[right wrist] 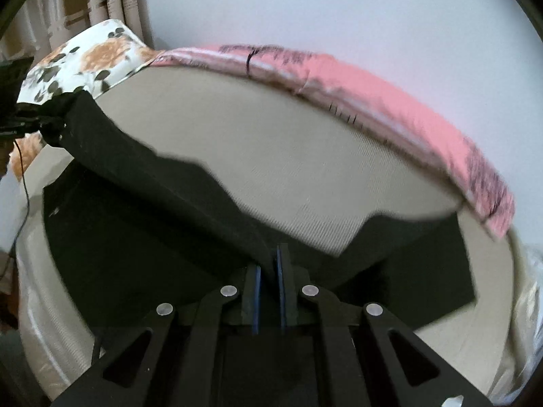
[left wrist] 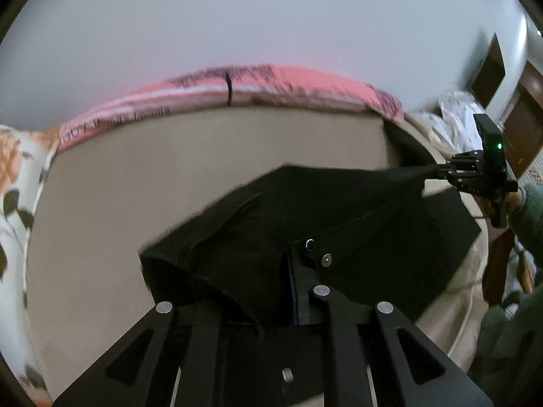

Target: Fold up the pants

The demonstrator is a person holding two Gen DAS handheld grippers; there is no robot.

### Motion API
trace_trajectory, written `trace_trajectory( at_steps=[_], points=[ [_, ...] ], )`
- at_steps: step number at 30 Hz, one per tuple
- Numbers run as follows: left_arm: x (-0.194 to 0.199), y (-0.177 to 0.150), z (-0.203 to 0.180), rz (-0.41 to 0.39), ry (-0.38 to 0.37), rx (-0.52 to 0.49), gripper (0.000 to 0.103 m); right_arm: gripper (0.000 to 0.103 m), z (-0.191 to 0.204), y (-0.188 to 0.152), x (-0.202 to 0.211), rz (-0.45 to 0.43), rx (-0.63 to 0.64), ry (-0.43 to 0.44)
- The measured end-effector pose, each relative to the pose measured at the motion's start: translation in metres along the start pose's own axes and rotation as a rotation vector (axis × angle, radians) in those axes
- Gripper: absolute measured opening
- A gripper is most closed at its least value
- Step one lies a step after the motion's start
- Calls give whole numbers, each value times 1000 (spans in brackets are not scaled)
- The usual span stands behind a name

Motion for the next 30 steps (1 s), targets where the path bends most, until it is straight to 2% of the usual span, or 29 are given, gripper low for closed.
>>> trace_trajectory(
  at_steps=[6, 9, 11, 14, 16, 17, 23, 25, 27, 30],
  points=[
    [-2, -56, -2, 88, 8, 35, 22, 5, 29, -53, -3, 66, -26, 34],
    [-9, -84, 0, 142, 39, 42, 28, 5, 42, -74, -11, 103, -4, 32],
    [-13, -101, 3, 176, 95, 32, 30, 5, 47, -83, -19, 129, -10, 43],
    [-12, -111, 5, 182, 120, 34, 42, 5, 52, -97, -30, 163, -8, 44],
    [-11, -113, 9, 193, 163, 35, 60, 6, 55, -101, -36, 175, -5, 40],
    [-9, -114, 10, 195, 191, 24, 61, 6, 55, -101, -37, 176, -3, 38],
    [-1, -125, 9, 213, 255, 24, 64, 18, 55, -100, -30, 165, -59, 44],
    [2, -129, 11, 222, 278, 11, 66, 35, 57, -98, -24, 152, -67, 41],
    [10, -138, 17, 238, 315, 15, 66, 42, 57, -97, -13, 120, -79, 43],
    [21, -148, 27, 247, 332, 82, 66, 44, 55, -96, 1, 82, -81, 21]
  ],
)
Point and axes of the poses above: each gripper's, at about its wrist camera, not at the fingertips, and x roughly against the way its jaws point, z to its left, y to its top, the point moved 7 cm from there along -x, roughly the way its jaws point, and after that the axes turned 5 degrees about -z, right-handed, at the moved point
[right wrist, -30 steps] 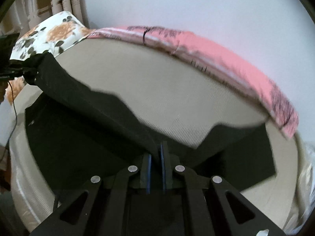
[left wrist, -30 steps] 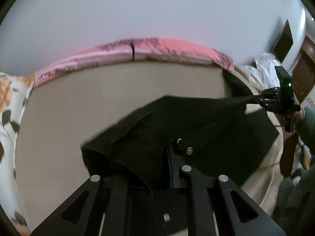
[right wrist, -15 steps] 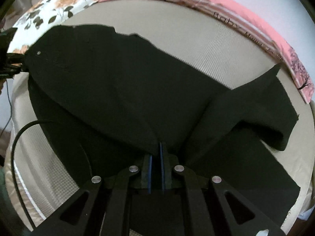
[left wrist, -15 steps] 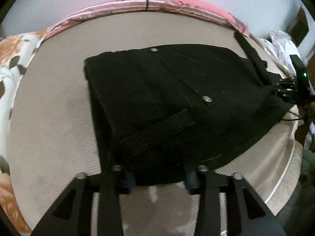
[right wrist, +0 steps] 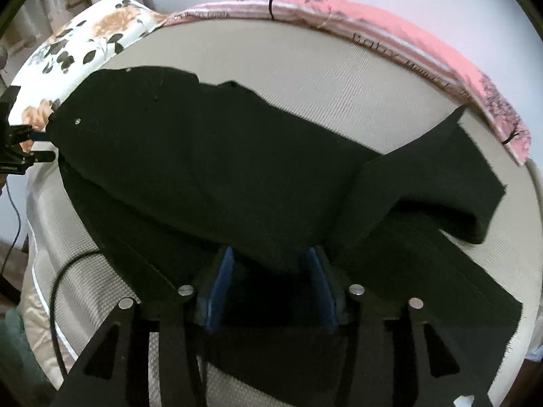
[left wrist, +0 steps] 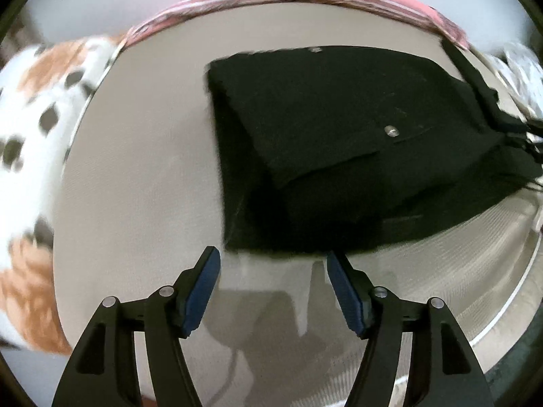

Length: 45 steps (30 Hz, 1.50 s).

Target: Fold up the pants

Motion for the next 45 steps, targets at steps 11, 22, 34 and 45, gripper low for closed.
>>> trace_trajectory(
  at_steps=[11, 22, 34, 45],
  points=[
    [30, 16, -27, -103, -356, 475, 66, 44, -50, -17, 30, -23, -334, 31],
    [3, 19, -26, -56, -386, 665, 66, 45, -60, -5, -16, 8, -484, 80],
    [-10, 31, -7, -34, -310, 663, 27, 6, -72, 13, -36, -7, -440, -44],
    [11, 73, -4, -117, -161, 284, 21, 3, -36, -29, 3, 30, -445, -20]
  ],
)
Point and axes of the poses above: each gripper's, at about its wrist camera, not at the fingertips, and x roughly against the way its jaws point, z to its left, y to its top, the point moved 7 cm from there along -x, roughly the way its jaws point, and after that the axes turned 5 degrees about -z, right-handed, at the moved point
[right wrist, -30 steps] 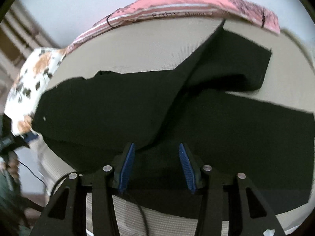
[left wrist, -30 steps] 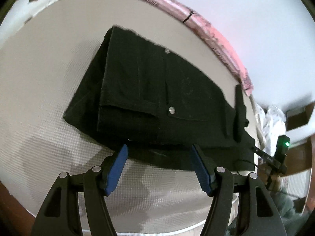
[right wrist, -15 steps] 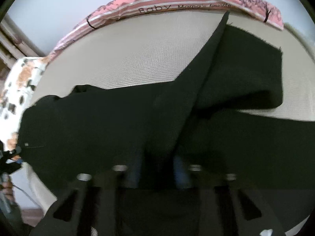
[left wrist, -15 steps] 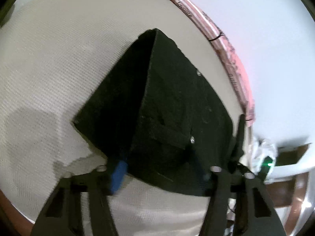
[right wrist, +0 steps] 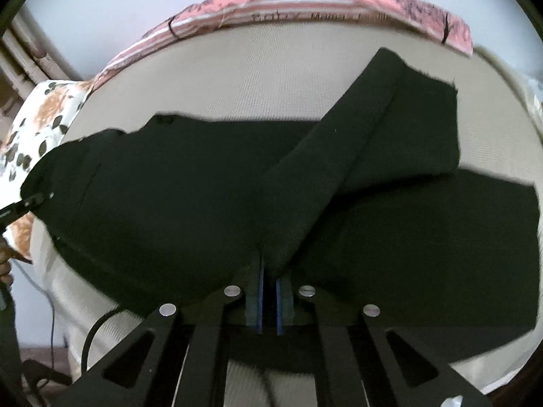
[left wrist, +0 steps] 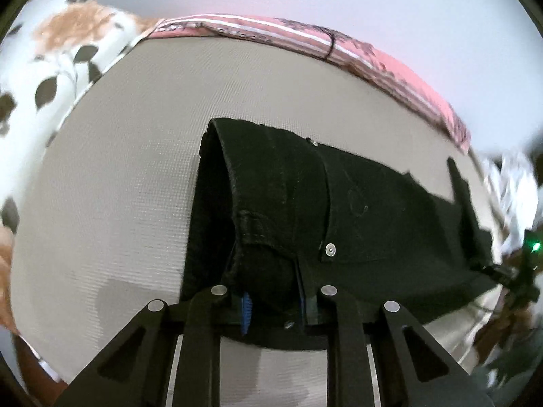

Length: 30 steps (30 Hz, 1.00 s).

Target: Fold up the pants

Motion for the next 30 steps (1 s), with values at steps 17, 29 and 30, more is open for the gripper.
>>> trace_trajectory(
  at_steps=[17, 29, 30],
  points=[
    [-14, -38, 11, 64, 125, -42, 37, 31, 6, -36, -12, 103, -6, 62],
    [39, -65, -47, -11, 181, -247, 54, 45, -46, -24, 50, -24, -95, 169],
    [38, -65, -59, -17, 168, -269, 54, 45, -59, -20, 55, -36, -123, 165]
  ],
)
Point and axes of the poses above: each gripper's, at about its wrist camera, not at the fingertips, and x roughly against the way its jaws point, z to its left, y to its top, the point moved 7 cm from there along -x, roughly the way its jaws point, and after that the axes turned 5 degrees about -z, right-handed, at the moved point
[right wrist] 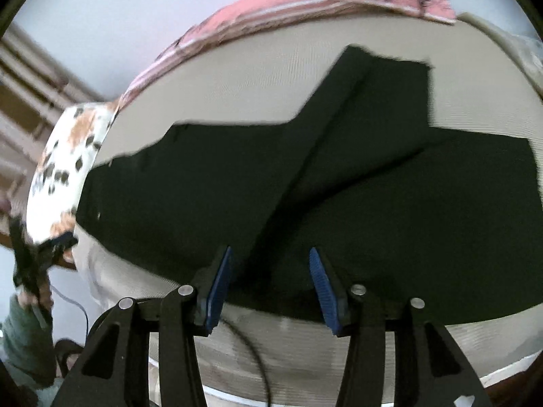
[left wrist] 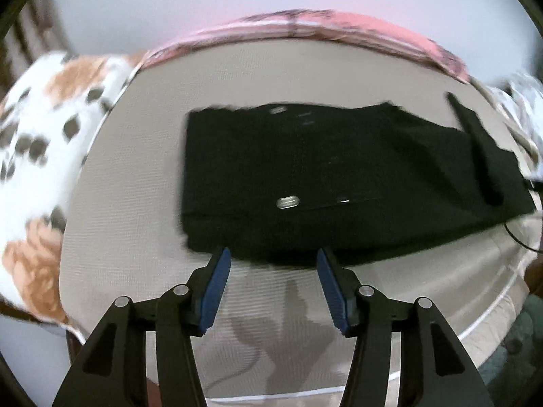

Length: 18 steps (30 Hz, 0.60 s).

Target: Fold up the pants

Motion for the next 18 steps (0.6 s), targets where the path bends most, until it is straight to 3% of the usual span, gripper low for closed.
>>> trace_trajectory(
  at_steps=[6, 11, 18],
  points=[
    [-1, 22, -117, -58, -204, -169, 54, 45, -42, 32, 30, -90, -128, 15],
    [-13, 30, -213, -57, -347, -274, 54, 45, -56, 52, 46, -105, -156, 20],
    [-44, 23, -301, -26, -399, -381, 54, 45, -75, 72, 54, -115, -160, -8]
  ],
)
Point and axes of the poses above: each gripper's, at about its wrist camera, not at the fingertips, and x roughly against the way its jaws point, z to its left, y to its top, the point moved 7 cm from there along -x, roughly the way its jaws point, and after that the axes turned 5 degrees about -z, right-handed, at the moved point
